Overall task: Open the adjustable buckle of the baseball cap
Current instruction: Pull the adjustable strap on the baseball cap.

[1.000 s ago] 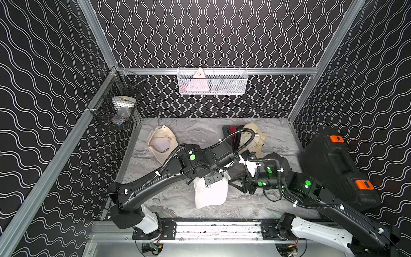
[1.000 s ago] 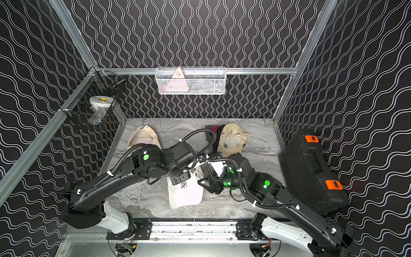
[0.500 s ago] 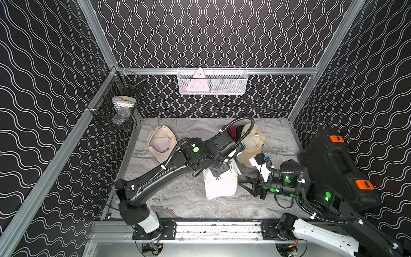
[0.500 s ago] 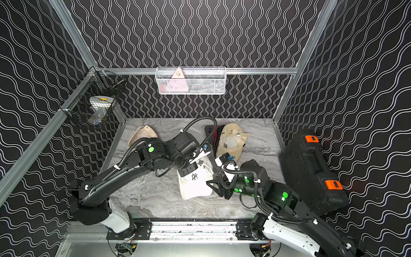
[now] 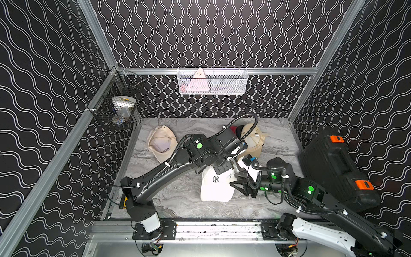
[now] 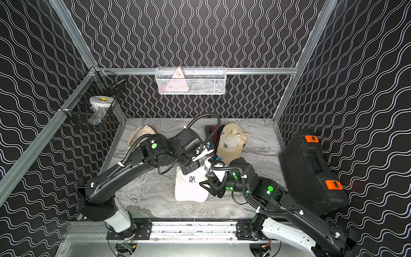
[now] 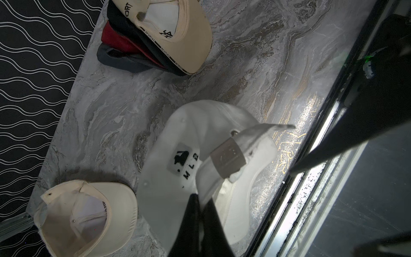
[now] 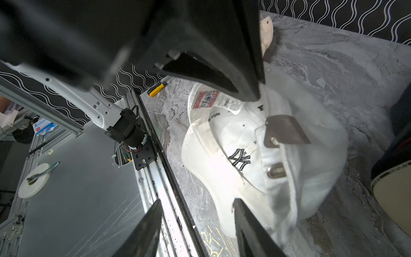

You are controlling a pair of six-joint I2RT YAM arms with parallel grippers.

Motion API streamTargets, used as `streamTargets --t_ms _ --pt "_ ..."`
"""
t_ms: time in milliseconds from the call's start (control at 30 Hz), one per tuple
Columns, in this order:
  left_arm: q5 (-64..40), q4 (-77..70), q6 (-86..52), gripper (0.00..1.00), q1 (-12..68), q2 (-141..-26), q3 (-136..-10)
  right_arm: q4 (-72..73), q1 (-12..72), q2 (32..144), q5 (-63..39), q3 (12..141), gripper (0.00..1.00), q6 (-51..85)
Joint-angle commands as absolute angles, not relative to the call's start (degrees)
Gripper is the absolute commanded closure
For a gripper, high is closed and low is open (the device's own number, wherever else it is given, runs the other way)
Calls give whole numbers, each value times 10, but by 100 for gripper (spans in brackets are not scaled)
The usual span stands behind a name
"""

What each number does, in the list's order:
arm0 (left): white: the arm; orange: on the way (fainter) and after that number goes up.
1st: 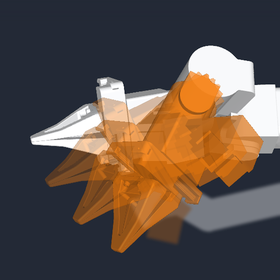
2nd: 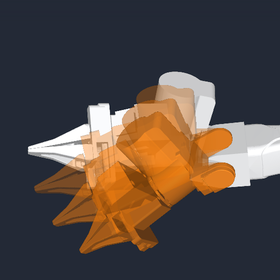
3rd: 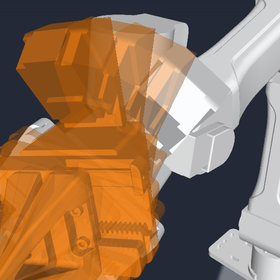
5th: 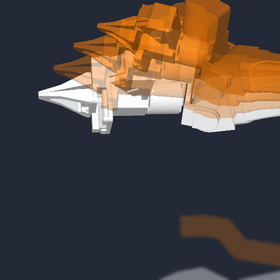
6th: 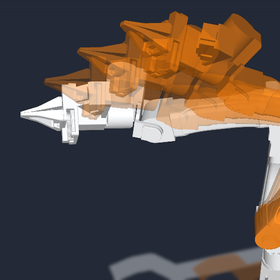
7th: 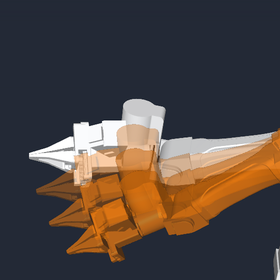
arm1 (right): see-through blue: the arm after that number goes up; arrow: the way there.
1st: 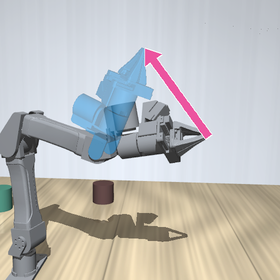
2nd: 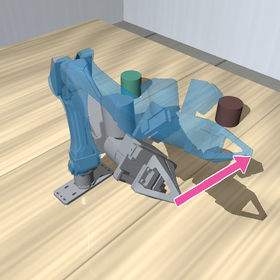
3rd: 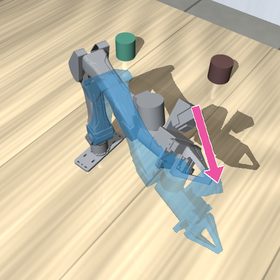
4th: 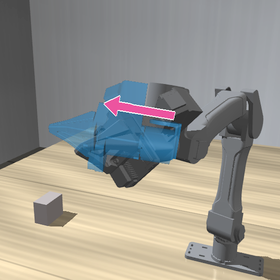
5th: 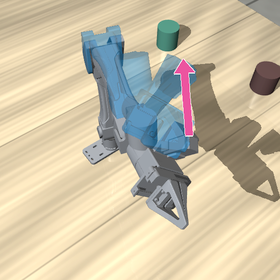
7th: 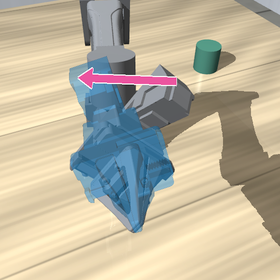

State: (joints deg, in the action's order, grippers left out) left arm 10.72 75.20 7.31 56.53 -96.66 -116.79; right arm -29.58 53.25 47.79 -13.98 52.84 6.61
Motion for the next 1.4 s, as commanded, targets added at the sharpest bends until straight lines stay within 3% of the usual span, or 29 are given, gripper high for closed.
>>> streamTargets --t_ms 0,700,1367 --pt "100 772 65 100 564 -970 -1180 -248 539 487 -115 526 46 53" --pt "72 778 61 100 565 -960 -1189 -243 540 514 28 551 45 1" --pt "-28 754 40 100 585 -942 -1183 -139 544 485 141 513 47 -13"
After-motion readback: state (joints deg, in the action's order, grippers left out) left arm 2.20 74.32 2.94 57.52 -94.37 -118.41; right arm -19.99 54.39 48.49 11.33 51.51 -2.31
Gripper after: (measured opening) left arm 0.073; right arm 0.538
